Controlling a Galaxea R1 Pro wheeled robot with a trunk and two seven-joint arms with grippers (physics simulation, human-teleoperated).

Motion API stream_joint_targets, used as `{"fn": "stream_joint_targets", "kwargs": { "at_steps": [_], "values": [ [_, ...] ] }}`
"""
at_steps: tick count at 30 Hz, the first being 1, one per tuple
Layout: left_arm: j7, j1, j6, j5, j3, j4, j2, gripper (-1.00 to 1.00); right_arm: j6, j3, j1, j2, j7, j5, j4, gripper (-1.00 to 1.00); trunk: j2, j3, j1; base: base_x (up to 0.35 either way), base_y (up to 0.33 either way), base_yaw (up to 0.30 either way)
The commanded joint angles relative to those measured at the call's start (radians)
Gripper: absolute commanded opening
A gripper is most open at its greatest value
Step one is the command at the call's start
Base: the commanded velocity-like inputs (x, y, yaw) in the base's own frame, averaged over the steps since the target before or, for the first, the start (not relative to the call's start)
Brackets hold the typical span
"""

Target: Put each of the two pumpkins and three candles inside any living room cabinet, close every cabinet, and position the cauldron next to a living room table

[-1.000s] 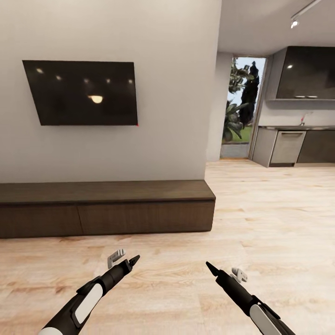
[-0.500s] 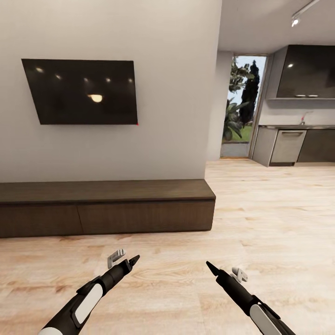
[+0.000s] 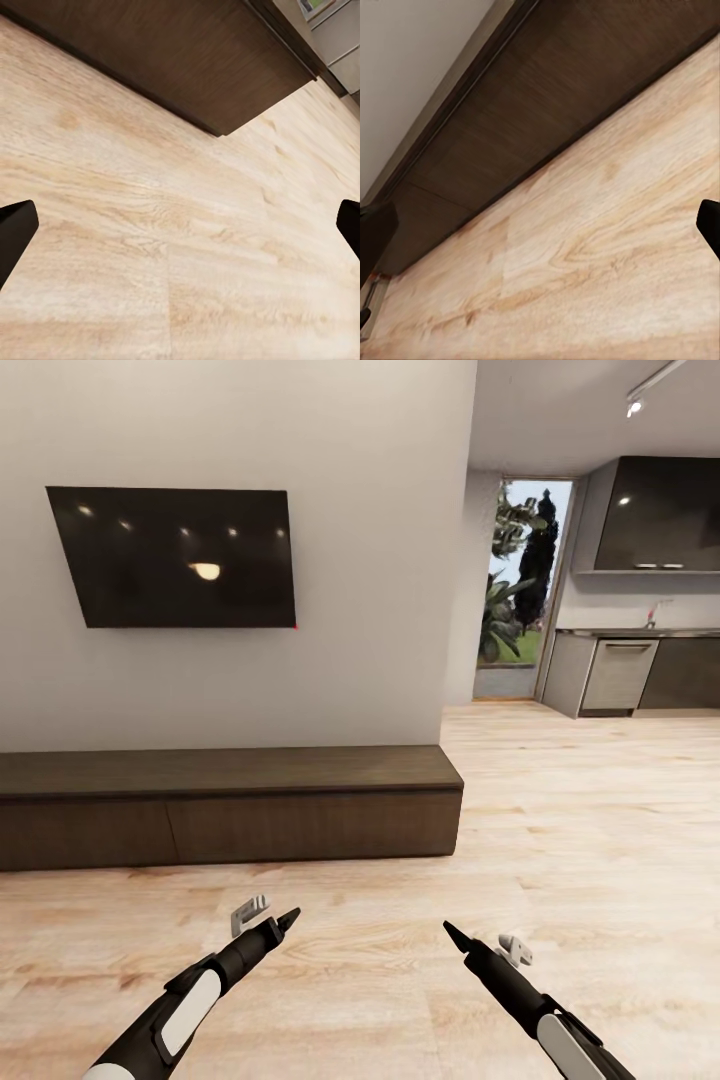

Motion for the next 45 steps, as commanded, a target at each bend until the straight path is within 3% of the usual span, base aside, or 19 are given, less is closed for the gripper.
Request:
{"fn": "stream_joint_targets", "kwargs": {
  "at_steps": [1, 8, 12, 13, 16, 18, 19, 20, 25, 31, 35, 39, 45],
  "values": [
    [0.0, -0.001, 0.004, 0.01, -0.003, -0.001, 0.001, 1.0, 0.004, 0.003, -0.001, -0.001, 0.002, -0.01, 0.0, 1.0, 0.0, -0.001, 0.0, 0.0, 0.0, 0.0],
    [0.01, -0.004, 0.002, 0.011, -0.001, 0.005, 0.001, 1.0, -0.027, 0.006, -0.001, 0.006, -0.012, -0.008, -0.004, 1.0, 0.0, -0.001, 0.0, 0.0, 0.0, 0.0],
    [0.032, -0.024, 0.01, 0.012, 0.017, -0.003, 0.006, 1.0, -0.039, -0.001, -0.008, 0.045, -0.075, -0.011, -0.005, 1.0, 0.0, -0.001, 0.0, 0.0, 0.0, 0.0],
    [0.038, -0.032, 0.011, 0.013, 0.028, -0.002, 0.007, 1.0, -0.04, -0.007, -0.01, 0.055, -0.095, -0.011, -0.004, 1.0, 0.0, -0.001, 0.0, 0.0, 0.0, 0.0],
    [0.088, -0.065, 0.015, 0.019, 0.104, 0.015, 0.011, 1.0, -0.044, -0.052, -0.038, 0.1, -0.187, -0.013, -0.003, 1.0, 0.0, -0.001, 0.0, 0.0, 0.0, 0.0],
    [0.12, -0.072, 0.016, 0.021, 0.127, 0.018, 0.012, 1.0, -0.044, -0.081, -0.053, 0.111, -0.209, -0.015, -0.003, 1.0, 0.0, -0.001, 0.0, 0.0, 0.0, 0.0],
    [0.155, -0.081, 0.016, 0.022, 0.142, 0.02, 0.012, 1.0, -0.044, -0.116, -0.064, 0.12, -0.223, -0.02, -0.002, 1.0, 0.0, -0.001, 0.0, 0.0, 0.0, 0.0],
    [0.187, -0.089, 0.017, 0.023, 0.152, 0.02, 0.013, 1.0, -0.043, -0.142, -0.072, 0.133, -0.234, -0.033, -0.001, 1.0, 0.0, -0.001, 0.0, 0.0, 0.0, 0.0],
    [0.233, -0.099, 0.017, 0.035, 0.168, 0.007, 0.013, 1.0, -0.037, -0.182, -0.082, 0.181, -0.265, -0.102, -0.002, 1.0, 0.0, -0.001, 0.0, 0.0, 0.0, 0.0],
    [0.247, -0.102, 0.016, 0.041, 0.174, -0.002, 0.011, 1.0, -0.032, -0.192, -0.088, 0.206, -0.36, -0.227, -0.002, 1.0, 0.0, -0.001, 0.0, 0.0, 0.0, 0.0],
    [0.25, -0.102, 0.012, 0.041, 0.175, -0.01, 0.008, 1.0, -0.03, -0.196, -0.094, 0.214, -0.369, -0.282, -0.002, 1.0, 0.0, -0.001, 0.0, 0.0, 0.0, 0.0],
    [0.251, -0.1, 0.02, 0.049, 0.176, -0.07, 0.008, 1.0, -0.027, -0.197, -0.096, 0.219, -0.315, -0.301, -0.001, 1.0, 0.0, -0.001, 0.0, 0.0, 0.0, 0.0],
    [0.286, -0.099, 0.088, 0.102, 0.172, -0.184, 0.009, 1.0, -0.024, -0.192, -0.097, 0.228, -0.277, -0.305, -0.002, 1.0, 0.0, -0.001, 0.0, 0.0, 0.0, 0.0]
  ]
}}
